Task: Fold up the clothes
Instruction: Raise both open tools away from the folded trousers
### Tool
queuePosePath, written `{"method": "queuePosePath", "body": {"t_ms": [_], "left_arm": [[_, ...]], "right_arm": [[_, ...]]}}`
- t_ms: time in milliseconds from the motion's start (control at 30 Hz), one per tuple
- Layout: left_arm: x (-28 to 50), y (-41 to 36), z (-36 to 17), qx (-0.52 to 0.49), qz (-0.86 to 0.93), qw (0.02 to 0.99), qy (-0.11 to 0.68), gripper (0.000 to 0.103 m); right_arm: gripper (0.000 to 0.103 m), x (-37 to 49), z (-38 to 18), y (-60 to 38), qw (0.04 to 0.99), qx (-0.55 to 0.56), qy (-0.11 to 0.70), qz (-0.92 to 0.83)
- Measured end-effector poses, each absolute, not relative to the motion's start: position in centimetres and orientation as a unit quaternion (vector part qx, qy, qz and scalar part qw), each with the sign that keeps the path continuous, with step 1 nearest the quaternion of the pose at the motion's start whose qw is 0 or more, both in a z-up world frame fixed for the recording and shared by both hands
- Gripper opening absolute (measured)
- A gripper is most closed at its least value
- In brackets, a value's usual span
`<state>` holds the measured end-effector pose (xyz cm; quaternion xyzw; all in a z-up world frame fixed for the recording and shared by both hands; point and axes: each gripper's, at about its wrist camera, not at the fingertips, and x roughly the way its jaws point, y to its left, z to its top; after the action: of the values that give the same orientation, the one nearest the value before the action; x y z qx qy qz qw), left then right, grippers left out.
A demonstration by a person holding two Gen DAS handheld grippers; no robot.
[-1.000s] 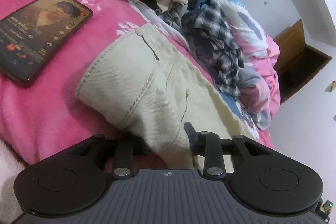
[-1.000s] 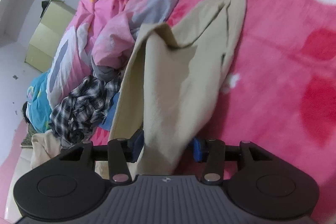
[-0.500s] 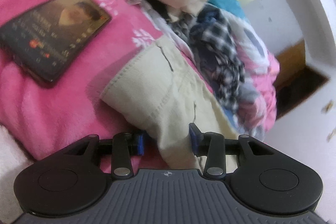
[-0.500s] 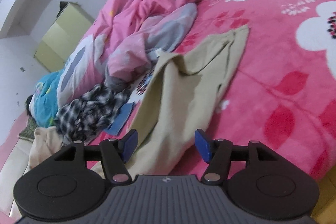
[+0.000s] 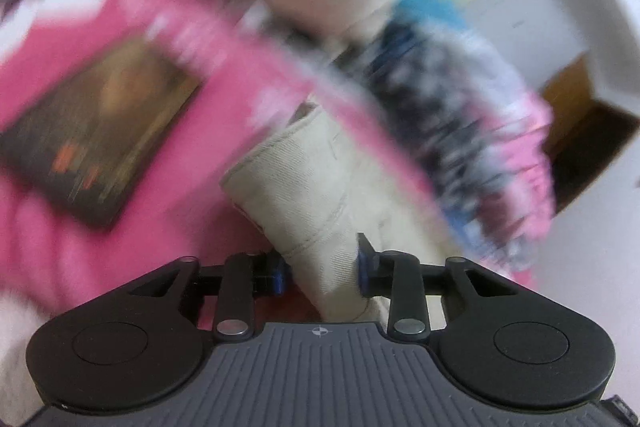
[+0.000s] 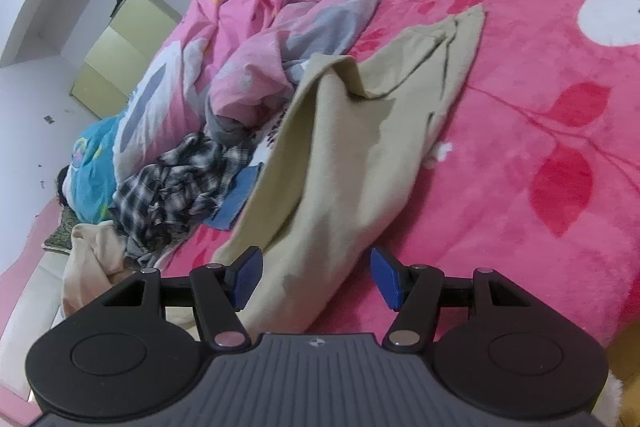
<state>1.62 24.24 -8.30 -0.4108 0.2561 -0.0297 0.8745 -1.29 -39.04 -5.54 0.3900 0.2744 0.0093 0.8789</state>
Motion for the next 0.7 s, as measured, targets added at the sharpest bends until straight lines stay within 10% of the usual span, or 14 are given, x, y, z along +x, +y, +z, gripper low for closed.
{"method": "queuePosePath", "body": {"t_ms": [700], "left_arm": [[2.2, 21.6, -1.5, -0.214, -0.015, 0.963, 0.16, 0.058]], "right_arm": [[0.063, 3.3, 0.7, -25.5, 0.953, 0.116, 0.243, 0.142]]}}
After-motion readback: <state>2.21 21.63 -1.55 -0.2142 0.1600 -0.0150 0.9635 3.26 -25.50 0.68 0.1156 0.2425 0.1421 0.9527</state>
